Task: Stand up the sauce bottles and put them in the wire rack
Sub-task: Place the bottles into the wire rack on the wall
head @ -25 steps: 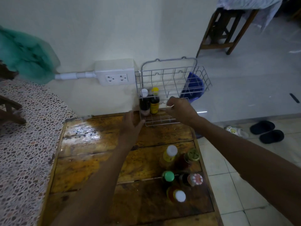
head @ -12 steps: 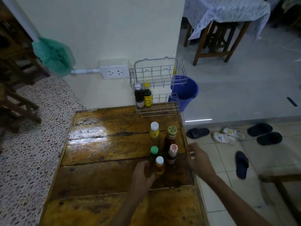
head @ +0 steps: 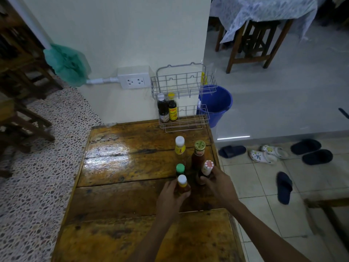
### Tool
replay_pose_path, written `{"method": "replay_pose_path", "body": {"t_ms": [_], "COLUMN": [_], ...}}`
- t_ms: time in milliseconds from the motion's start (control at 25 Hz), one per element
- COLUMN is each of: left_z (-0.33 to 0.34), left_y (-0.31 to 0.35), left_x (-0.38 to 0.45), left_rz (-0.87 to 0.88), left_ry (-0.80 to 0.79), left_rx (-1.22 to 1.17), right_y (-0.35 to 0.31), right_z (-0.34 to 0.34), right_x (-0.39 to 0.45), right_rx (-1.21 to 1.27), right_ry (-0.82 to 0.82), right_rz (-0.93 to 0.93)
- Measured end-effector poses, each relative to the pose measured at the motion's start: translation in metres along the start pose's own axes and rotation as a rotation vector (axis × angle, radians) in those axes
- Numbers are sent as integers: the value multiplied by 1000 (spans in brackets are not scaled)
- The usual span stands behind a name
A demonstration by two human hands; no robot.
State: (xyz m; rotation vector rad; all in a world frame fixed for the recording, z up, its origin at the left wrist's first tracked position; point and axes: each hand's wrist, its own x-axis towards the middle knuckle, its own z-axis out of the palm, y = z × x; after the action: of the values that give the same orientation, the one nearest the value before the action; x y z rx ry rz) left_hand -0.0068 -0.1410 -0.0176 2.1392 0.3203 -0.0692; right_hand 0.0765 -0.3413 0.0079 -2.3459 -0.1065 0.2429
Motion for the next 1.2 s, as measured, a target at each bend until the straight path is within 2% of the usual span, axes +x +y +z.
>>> {"method": "replay_pose_path", "body": {"t_ms": [80, 200, 360, 560, 680, 800, 960, 1200], "left_z": [-14, -38, -68, -92, -86, -71, -42, -5], "left_y": [-3, -3, 23, 64, 71, 78, 86, 82], "left_x": [-3, 5, 58, 152, 202, 241, 287, 311], "left_rz": [12, -11, 29, 122, 254, 328, 320, 203], "left_ry": [41, 186, 332, 338, 261, 211, 199, 256], "left_rx": [3, 71, 172, 157, 111, 70, 14, 57], "right_y": [6, 13, 4, -42, -60, -68, -64, -50], "right_z": [-20, -53, -81, -90, -81, -67, -46, -17], "right_x": [0, 11, 49, 113, 155, 195, 241, 283], "right_rx": [-4, -28, -54, -22, -29, -2, -22, 20], "right_ry": [31, 82, 104, 117, 142, 139, 150, 125], "right_rz": [-21, -91, -141, -239, -367, -376, -424, -339]}}
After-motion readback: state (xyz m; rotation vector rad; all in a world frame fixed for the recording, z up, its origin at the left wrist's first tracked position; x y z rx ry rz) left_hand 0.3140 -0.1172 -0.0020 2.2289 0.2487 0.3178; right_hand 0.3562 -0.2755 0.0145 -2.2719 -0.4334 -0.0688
